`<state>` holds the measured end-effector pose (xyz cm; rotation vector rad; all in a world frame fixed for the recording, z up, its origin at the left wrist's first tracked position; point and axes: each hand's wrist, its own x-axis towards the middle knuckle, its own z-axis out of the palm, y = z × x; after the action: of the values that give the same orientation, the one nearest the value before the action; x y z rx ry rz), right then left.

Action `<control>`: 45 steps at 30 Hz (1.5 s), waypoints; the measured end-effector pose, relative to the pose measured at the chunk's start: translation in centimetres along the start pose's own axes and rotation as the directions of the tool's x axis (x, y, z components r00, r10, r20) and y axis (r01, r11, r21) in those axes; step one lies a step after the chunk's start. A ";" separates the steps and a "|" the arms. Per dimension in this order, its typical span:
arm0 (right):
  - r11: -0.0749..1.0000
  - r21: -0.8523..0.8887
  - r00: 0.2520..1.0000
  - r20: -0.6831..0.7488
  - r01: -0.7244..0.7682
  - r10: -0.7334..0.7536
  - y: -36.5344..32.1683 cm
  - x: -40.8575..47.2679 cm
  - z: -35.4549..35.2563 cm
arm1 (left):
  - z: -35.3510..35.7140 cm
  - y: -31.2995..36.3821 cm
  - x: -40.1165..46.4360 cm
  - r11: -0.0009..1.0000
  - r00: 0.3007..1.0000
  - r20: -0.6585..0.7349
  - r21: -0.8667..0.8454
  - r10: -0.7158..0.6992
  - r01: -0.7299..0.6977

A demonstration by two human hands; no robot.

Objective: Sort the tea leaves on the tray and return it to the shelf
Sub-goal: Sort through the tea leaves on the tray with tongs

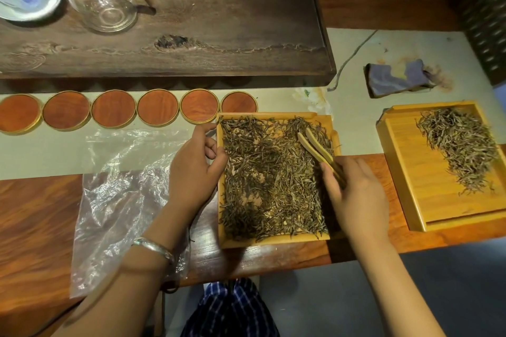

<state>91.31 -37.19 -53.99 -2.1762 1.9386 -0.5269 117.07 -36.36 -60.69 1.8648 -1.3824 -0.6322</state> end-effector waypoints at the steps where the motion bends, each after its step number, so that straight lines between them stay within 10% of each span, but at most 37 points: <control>1: 1.000 0.009 1.000 -0.005 -0.001 0.001 -0.1 0.2 -0.1 | 0.0 0.0 0.0 1.000 1.000 0.001 -0.001 0.000 0.000; 17: 0.887 0.008 0.863 0.228 0.461 -0.450 -2.8 -7.2 -0.1 | -0.1 0.1 0.0 1.000 1.000 0.003 0.009 -0.003 0.003; 45: 0.985 0.000 0.985 0.025 0.173 -0.173 -0.3 -5.1 -0.8 | 0.0 0.2 0.0 1.000 1.000 -0.004 0.017 -0.003 0.003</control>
<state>90.86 -32.03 -53.82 -2.3546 1.7478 -0.5224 116.99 -36.37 -60.52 1.8808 -1.3861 -0.6198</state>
